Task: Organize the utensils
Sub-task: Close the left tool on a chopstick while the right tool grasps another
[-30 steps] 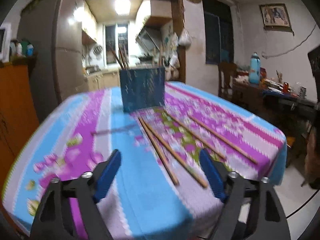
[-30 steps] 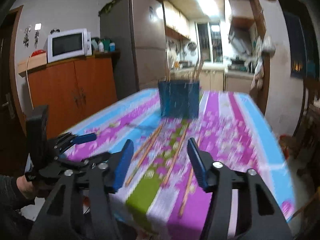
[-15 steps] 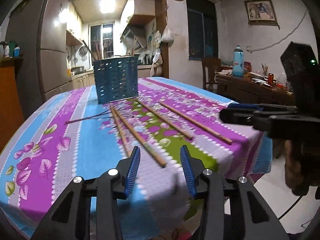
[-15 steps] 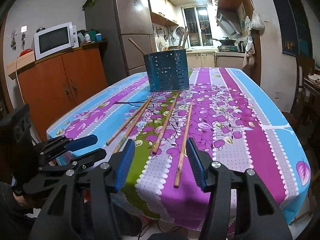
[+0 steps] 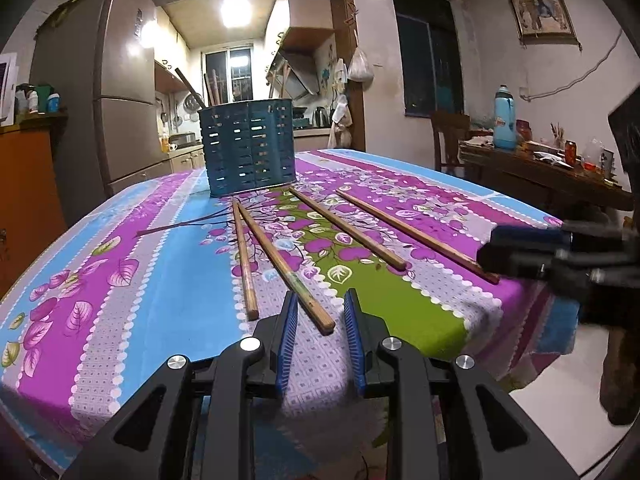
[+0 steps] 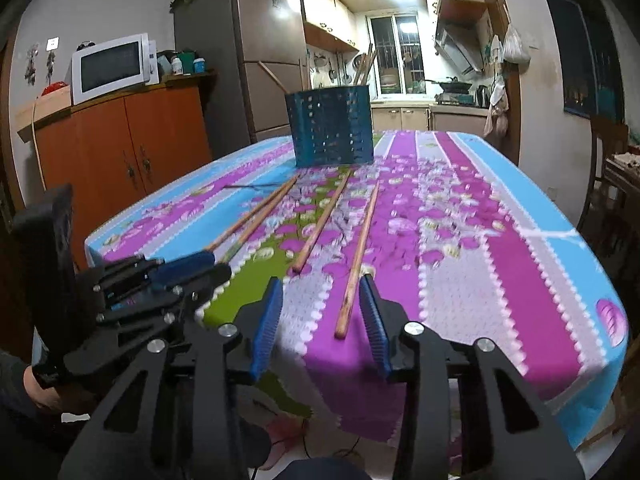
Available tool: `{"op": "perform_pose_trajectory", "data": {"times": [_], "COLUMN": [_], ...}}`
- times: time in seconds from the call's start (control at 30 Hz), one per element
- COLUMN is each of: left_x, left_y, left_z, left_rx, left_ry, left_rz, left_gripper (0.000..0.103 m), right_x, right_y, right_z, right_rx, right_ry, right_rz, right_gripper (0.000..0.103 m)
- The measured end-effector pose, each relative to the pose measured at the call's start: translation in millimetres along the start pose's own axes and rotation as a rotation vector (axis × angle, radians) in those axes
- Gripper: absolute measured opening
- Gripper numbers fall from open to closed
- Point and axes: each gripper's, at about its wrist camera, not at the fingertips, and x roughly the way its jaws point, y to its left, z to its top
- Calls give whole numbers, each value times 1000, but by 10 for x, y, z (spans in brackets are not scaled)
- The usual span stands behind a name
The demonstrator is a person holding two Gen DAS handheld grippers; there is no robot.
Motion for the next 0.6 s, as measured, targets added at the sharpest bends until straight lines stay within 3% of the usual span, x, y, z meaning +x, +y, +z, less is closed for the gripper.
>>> {"op": "perform_pose_trajectory", "data": {"times": [0.2, 0.37, 0.6], "left_x": [7, 15, 6], "left_y": [-6, 4, 0], "left_z": [-20, -12, -11], "left_rx": [6, -1, -7], "left_ry": [-24, -26, -25], "left_rz": [12, 8, 8], "left_gripper": [26, 26, 26], "right_x": [42, 33, 144], "right_y": [21, 102, 167], "right_z": [-86, -10, 66], "right_rx": [-24, -44, -58], "right_ry": [-14, -58, -49], "right_rz": [-50, -43, -21], "right_gripper": [28, 28, 28]}}
